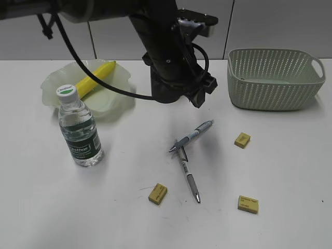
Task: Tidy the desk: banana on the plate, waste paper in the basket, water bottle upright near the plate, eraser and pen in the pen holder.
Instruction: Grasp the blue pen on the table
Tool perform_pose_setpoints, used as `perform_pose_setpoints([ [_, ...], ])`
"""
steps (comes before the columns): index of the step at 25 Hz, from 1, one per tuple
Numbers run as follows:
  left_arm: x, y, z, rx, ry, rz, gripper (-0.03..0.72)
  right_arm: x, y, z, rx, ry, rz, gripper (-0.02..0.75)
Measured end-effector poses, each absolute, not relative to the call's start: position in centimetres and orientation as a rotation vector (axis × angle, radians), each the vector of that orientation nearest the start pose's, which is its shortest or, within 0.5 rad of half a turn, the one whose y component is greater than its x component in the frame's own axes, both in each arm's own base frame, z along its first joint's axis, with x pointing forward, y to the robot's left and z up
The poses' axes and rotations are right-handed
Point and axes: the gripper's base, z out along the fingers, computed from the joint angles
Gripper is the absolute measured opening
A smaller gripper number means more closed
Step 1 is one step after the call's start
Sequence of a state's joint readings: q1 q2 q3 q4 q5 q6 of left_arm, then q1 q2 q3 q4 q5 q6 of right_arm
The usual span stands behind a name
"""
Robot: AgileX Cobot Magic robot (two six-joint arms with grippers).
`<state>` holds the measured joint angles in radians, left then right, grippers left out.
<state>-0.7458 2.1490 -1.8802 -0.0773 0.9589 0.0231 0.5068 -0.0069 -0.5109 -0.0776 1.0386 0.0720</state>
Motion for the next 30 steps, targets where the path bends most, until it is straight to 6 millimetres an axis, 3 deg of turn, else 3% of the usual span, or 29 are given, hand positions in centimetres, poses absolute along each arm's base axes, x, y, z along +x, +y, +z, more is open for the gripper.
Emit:
perform_pose_setpoints([
  [13,36.8,-35.6,16.0,1.101,2.6,-0.19,0.489,-0.3,-0.8,28.2,-0.432,1.966,0.278,0.433],
  [24,37.1,-35.9,12.4,1.131,2.67,-0.152,0.489,-0.3,-0.8,28.2,-0.432,1.966,0.278,0.43],
  [30,37.2,-35.8,11.9,1.14,2.668,-0.132,0.452,-0.3,-0.8,28.2,-0.432,1.966,0.278,0.428],
])
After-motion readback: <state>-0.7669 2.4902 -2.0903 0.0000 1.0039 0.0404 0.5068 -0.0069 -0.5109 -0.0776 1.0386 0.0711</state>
